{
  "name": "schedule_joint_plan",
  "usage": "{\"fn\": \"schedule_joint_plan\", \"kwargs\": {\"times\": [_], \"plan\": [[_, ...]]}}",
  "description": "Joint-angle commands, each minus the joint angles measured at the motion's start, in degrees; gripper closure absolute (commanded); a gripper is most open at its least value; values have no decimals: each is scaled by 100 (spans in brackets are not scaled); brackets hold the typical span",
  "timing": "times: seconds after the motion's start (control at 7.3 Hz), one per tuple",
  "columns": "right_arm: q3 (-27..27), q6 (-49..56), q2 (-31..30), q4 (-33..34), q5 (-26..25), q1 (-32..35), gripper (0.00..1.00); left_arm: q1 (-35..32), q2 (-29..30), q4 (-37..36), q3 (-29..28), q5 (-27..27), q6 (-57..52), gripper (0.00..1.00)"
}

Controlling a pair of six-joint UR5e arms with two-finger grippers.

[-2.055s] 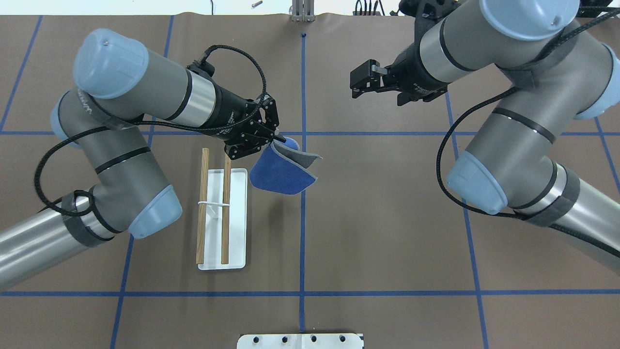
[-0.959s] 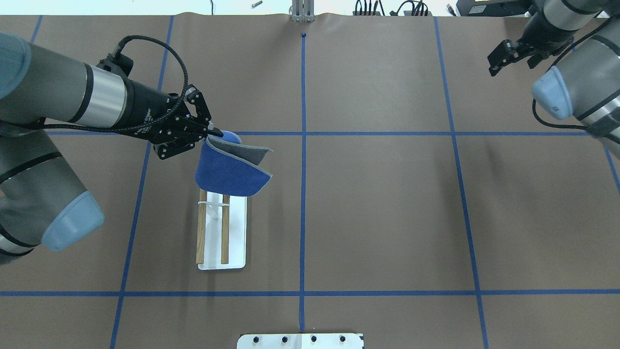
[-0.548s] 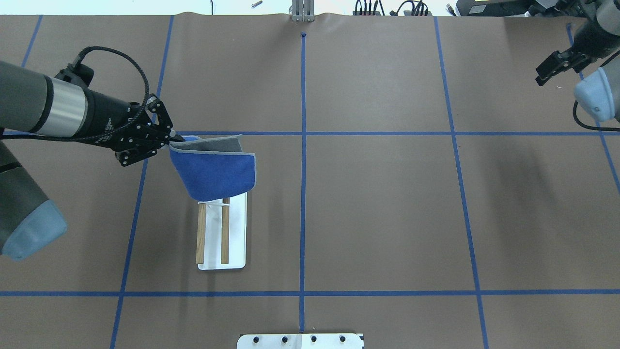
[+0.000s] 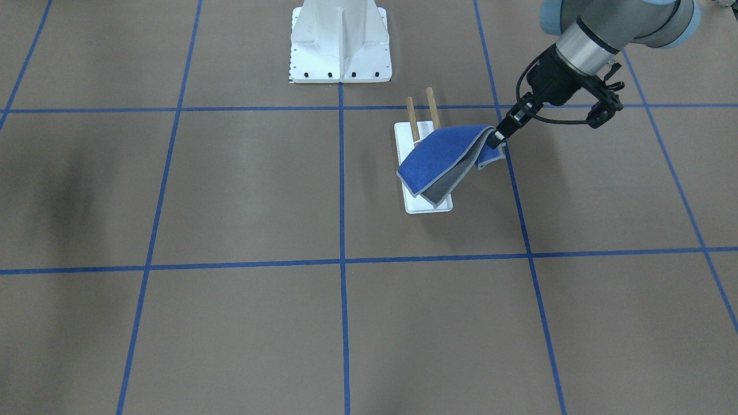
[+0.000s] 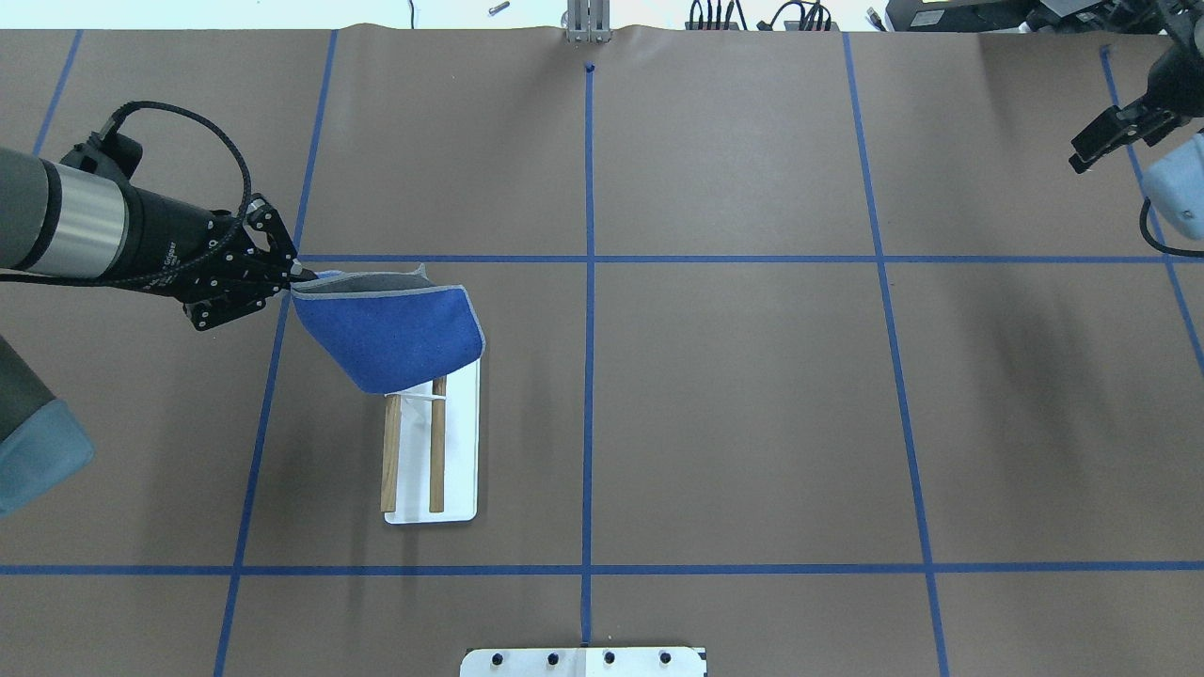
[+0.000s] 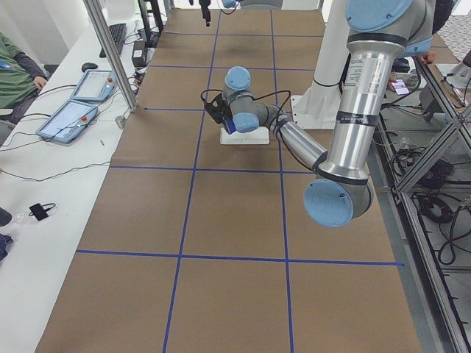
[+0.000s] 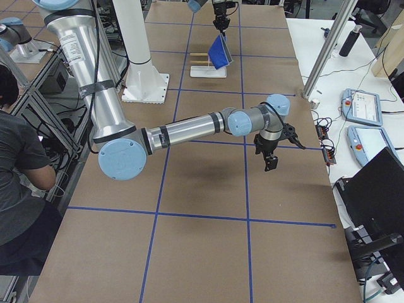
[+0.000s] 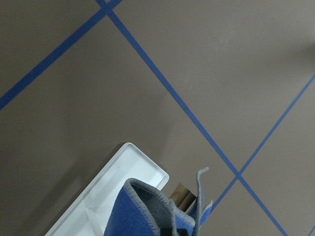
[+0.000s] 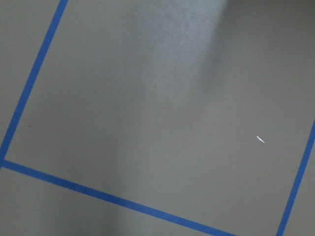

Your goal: Hang towel on rack

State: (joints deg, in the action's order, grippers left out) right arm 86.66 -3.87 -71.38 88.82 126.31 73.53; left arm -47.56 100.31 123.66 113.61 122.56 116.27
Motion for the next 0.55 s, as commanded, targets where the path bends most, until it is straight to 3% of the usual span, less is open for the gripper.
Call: {"fn": "schedule_joint_plan", "kwargs": {"times": [0.0, 0.14, 0.41], "plan": [[0, 35, -51, -14, 16, 29, 0, 45, 303, -17, -346, -205, -8, 21], [0, 35, -51, -14, 16, 29, 0, 45, 409, -17, -479, -215, -8, 6], [0, 61, -121, 3, 77, 186, 0, -86, 402, -35, -480, -215, -610, 2]]}}
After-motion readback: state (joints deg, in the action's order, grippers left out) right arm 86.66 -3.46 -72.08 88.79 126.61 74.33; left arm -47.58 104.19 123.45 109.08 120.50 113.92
